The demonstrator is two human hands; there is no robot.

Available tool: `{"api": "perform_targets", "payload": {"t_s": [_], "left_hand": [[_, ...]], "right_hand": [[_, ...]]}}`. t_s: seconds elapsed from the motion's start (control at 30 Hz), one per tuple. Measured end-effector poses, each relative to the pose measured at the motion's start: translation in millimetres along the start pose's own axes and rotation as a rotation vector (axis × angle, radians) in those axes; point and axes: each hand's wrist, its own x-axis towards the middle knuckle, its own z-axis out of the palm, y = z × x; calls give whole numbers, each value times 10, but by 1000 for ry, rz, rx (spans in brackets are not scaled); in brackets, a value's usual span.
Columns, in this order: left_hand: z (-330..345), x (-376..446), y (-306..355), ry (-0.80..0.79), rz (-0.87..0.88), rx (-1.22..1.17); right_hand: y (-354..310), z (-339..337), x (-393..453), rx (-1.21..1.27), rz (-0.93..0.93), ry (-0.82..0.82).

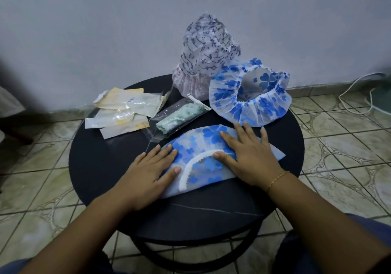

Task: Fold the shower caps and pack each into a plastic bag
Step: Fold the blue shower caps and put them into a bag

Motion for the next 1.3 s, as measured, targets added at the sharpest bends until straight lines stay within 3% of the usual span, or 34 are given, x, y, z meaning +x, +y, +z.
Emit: {"api": "perform_targets", "payload": {"t_s": [0.1,0.23,0.33,0.47,0.67,0.87,1.17,1.3], "left_hand": [[-38,-87,-94,155,36,-38],[-80,-201,-159,356,79,-23],[-104,-284,-129,376,139,-33],[-108,-356,-105,333,236,-31],[-108,-319,-62,196,247,-71],[-74,-242,22,90,246,-105],[-98,-178,75,158,307,-80],[-39,-178,98,255,337,-71]], "right_hand": [[-146,4,0,-119,57,347],[-256,3,38,-84,219,188],[-312,-17,102,62,175,151],[-422,31,213,187,17,89],[-442,22,394,331,-24,33],[-315,29,515,353,38,36],[-244,23,562,191,39,-13],[-237,31,475,201,-10,136]]}}
